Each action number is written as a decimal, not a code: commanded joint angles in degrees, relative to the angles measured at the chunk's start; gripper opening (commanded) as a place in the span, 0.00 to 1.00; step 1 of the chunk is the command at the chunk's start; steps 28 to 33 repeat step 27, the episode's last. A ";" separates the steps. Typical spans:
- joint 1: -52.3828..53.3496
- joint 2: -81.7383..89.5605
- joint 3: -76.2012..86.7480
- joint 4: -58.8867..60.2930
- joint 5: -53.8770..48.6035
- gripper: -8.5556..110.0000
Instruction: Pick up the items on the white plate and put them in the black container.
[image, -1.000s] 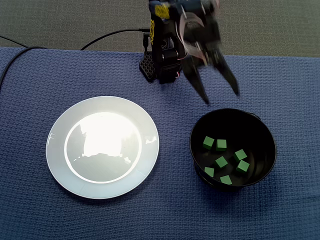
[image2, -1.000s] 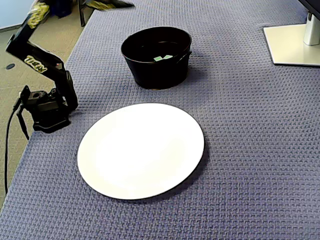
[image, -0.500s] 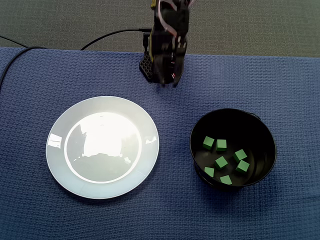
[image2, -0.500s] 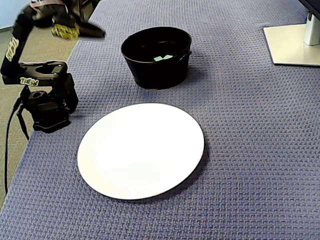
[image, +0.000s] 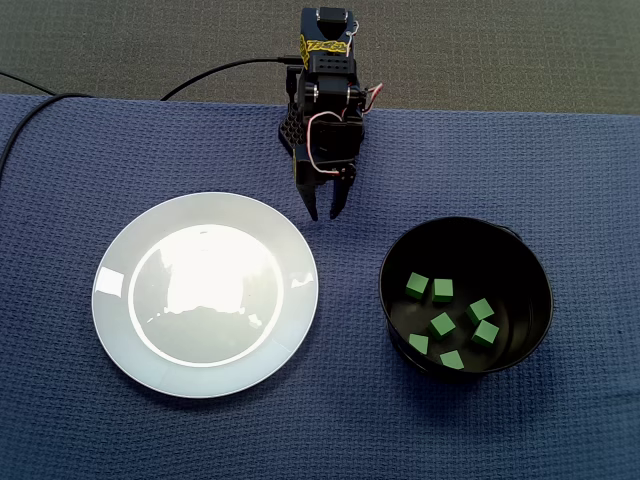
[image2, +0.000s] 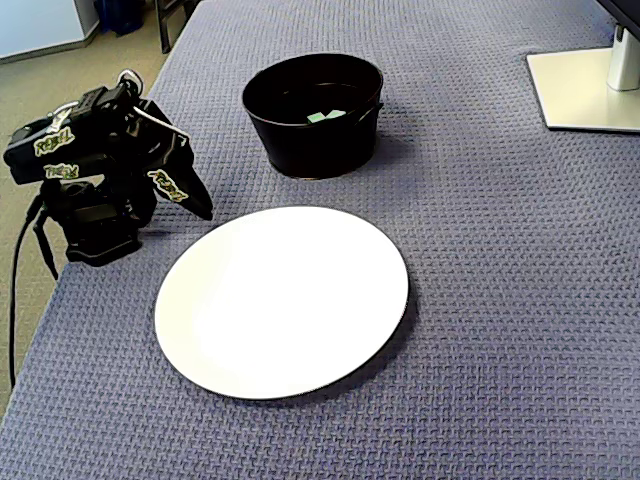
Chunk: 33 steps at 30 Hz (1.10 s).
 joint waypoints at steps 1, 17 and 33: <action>-1.41 0.26 0.44 11.69 5.10 0.07; -0.53 0.26 0.44 11.87 4.22 0.11; -0.53 0.26 0.44 11.87 4.22 0.11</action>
